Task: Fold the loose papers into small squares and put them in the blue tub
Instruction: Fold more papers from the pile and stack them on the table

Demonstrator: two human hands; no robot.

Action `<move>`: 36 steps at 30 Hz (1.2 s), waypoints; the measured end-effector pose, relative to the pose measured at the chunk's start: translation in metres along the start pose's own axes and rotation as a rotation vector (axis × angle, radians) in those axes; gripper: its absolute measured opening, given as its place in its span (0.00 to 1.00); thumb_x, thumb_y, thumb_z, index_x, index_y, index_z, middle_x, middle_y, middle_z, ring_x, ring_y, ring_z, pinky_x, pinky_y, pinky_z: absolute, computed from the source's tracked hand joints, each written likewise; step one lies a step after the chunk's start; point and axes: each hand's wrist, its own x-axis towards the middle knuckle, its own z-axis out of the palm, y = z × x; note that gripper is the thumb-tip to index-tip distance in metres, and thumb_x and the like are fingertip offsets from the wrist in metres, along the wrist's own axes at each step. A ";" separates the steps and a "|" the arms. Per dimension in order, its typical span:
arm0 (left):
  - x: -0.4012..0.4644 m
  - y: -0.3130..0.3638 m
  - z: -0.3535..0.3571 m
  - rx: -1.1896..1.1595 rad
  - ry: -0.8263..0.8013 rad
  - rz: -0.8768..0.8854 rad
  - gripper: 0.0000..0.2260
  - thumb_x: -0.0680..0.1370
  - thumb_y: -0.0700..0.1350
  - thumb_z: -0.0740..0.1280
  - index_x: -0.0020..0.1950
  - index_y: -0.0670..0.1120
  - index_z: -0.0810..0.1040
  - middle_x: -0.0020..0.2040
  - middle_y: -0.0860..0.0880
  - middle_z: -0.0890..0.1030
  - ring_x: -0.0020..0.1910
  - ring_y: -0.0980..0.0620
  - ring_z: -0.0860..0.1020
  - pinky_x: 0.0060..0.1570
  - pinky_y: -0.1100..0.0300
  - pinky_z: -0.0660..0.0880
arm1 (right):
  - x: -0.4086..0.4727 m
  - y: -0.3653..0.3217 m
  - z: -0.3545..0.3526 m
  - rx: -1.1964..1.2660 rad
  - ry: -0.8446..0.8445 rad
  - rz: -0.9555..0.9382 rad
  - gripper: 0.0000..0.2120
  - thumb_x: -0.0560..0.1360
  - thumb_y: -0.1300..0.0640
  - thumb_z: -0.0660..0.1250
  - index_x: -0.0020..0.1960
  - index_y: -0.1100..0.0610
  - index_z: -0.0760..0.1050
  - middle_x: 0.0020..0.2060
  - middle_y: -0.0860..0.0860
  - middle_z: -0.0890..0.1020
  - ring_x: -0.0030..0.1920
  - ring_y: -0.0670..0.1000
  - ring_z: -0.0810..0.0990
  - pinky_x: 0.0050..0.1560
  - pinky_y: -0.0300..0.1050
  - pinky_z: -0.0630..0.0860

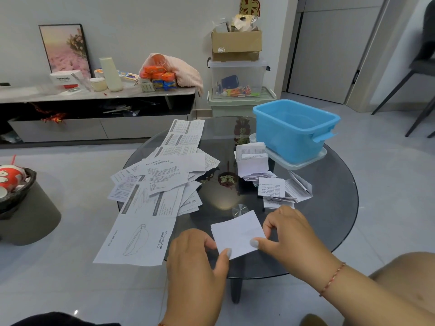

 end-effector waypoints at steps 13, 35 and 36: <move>0.001 -0.009 0.000 0.013 -0.003 0.131 0.04 0.64 0.51 0.73 0.34 0.58 0.79 0.39 0.64 0.76 0.43 0.62 0.66 0.39 0.60 0.72 | -0.001 -0.018 0.014 -0.081 0.054 0.044 0.25 0.62 0.34 0.69 0.50 0.45 0.63 0.48 0.42 0.66 0.52 0.45 0.61 0.51 0.41 0.59; 0.023 -0.014 -0.003 -0.111 -0.173 0.436 0.17 0.67 0.42 0.56 0.41 0.56 0.83 0.45 0.64 0.81 0.49 0.66 0.74 0.55 0.77 0.62 | -0.001 0.002 -0.009 -0.066 -0.237 -0.470 0.34 0.68 0.37 0.58 0.72 0.44 0.62 0.72 0.38 0.61 0.71 0.36 0.55 0.68 0.27 0.46; 0.023 -0.014 -0.004 -0.109 -0.168 0.464 0.19 0.65 0.42 0.55 0.42 0.56 0.83 0.45 0.63 0.81 0.50 0.65 0.74 0.55 0.72 0.64 | -0.003 0.003 -0.006 -0.149 -0.234 -0.503 0.35 0.68 0.34 0.57 0.73 0.46 0.62 0.72 0.41 0.61 0.71 0.39 0.56 0.68 0.30 0.46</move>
